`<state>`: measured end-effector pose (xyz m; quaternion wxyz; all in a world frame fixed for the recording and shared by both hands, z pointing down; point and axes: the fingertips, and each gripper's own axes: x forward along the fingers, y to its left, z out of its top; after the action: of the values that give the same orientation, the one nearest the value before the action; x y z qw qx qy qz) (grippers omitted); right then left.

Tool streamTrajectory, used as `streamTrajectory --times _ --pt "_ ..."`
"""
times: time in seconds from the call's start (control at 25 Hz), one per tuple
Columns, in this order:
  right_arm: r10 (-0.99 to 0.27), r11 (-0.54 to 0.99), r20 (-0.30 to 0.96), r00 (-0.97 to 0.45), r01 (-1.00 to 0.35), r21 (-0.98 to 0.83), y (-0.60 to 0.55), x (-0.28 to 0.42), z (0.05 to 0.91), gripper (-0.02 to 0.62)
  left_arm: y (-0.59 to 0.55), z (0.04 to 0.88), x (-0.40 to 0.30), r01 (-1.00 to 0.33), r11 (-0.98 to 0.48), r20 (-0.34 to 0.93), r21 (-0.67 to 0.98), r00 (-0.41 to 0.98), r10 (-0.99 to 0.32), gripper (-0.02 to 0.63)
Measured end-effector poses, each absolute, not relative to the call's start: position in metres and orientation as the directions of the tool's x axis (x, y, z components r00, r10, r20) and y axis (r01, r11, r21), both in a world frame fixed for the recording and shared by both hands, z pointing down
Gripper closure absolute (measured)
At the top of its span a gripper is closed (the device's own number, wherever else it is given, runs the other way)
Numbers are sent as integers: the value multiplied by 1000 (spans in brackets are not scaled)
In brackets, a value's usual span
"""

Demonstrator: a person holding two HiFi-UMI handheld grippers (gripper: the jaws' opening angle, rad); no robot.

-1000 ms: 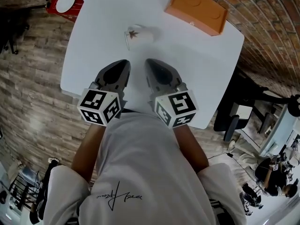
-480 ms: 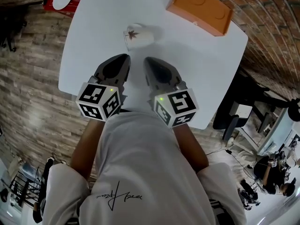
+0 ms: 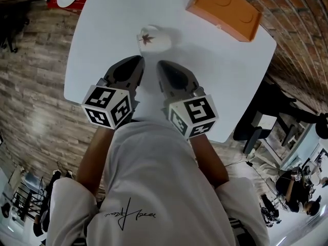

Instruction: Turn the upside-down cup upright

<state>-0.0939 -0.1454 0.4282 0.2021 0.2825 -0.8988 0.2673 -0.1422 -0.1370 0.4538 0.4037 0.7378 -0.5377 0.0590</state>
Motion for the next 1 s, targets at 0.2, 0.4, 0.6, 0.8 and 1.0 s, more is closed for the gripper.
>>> streamTrajectory --times 0.2,0.4,0.6,0.8,1.0 --pt "-399 696 519 -756 -618 -365 -149 -96 431 574 -141 460 -144 -841 -93 533 533 419 -735 595" --pt "-406 692 523 -749 -626 -359 -157 -99 431 574 -145 466 -148 -837 -87 547 540 428 -719 595" --pt "-415 689 531 -739 -636 -347 -165 -100 435 574 -145 471 -150 -829 -74 555 554 434 -709 595" --pt "-422 687 544 -726 -647 -331 -174 -101 439 574 -147 472 -152 -808 -70 544 585 456 -704 594" --pt "-443 685 568 -693 -671 -284 -188 -97 447 574 -149 472 -153 -789 -73 532 610 476 -701 594"
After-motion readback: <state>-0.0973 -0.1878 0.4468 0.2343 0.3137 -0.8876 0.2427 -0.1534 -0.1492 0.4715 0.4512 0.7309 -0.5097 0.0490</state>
